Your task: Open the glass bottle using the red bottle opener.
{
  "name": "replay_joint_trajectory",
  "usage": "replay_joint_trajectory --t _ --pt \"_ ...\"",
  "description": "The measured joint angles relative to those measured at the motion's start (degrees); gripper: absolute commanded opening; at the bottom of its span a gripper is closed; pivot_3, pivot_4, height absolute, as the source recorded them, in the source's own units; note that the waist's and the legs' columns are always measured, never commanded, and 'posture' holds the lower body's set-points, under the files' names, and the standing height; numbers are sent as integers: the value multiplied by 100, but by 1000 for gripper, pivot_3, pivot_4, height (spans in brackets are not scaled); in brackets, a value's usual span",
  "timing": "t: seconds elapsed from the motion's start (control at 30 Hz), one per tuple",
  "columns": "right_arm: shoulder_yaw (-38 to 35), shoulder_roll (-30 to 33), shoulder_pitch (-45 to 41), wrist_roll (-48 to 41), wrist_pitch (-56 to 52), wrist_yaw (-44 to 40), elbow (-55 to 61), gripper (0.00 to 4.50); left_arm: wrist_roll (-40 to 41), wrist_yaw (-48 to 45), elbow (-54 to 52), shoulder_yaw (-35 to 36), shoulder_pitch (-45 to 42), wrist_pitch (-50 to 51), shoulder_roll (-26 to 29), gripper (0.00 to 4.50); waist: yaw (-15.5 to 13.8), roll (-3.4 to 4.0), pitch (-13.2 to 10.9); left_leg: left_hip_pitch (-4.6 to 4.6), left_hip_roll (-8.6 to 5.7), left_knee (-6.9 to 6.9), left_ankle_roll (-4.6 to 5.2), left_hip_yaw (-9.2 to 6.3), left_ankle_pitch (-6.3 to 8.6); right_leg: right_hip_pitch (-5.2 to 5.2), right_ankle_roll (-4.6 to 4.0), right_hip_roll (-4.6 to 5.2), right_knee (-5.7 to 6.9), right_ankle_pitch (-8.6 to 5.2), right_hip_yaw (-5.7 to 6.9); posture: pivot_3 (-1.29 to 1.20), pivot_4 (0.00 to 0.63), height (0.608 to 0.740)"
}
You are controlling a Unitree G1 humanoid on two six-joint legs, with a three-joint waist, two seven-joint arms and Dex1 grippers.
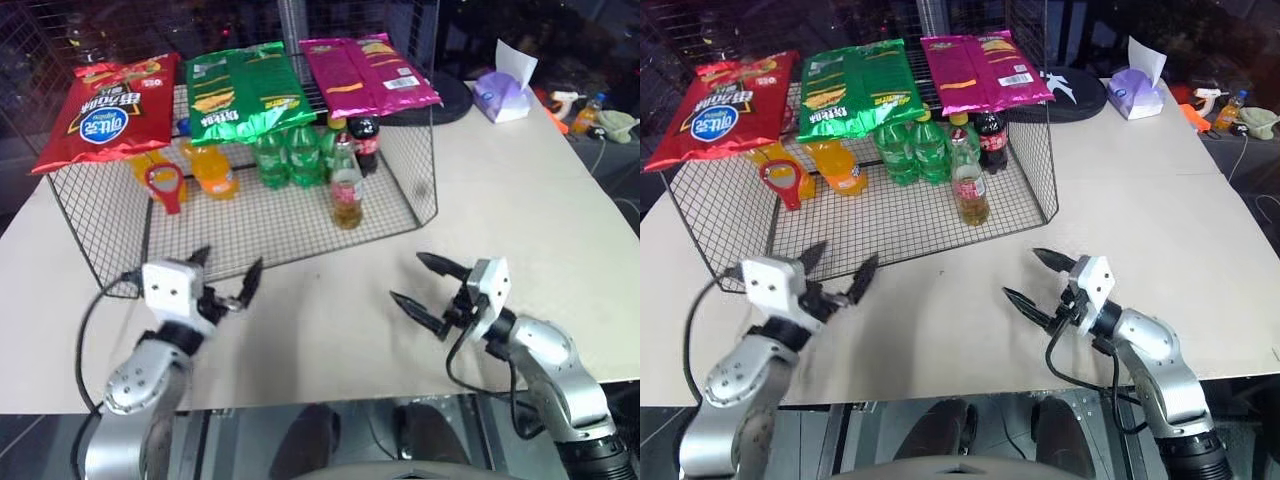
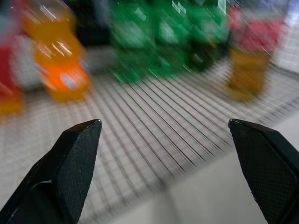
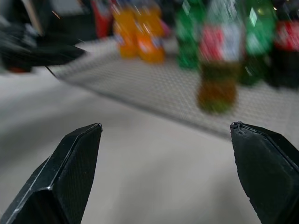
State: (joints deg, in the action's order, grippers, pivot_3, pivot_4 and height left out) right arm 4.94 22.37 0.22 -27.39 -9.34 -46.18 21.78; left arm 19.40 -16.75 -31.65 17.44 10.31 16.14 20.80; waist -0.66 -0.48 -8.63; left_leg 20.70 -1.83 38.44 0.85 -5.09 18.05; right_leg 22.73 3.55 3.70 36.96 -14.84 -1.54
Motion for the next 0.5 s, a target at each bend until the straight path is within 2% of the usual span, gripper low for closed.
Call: replay_joint_trajectory --t 0.17,0.5 --pt "91 -43 -550 -694 -561 -66 492 4421 -234 510 425 570 -874 -29 248 4500 14 -2 1 0 -1 2 -1 -2 -1 3 0 -1 2 0 1 0 150 740" --pt "203 -98 -512 -638 -786 172 708 4421 -694 693 1718 631 -1794 -340 394 4500 -1 -7 4 5 -6 2 -3 -5 -2 6 1 1 4 0 5 0 150 740"
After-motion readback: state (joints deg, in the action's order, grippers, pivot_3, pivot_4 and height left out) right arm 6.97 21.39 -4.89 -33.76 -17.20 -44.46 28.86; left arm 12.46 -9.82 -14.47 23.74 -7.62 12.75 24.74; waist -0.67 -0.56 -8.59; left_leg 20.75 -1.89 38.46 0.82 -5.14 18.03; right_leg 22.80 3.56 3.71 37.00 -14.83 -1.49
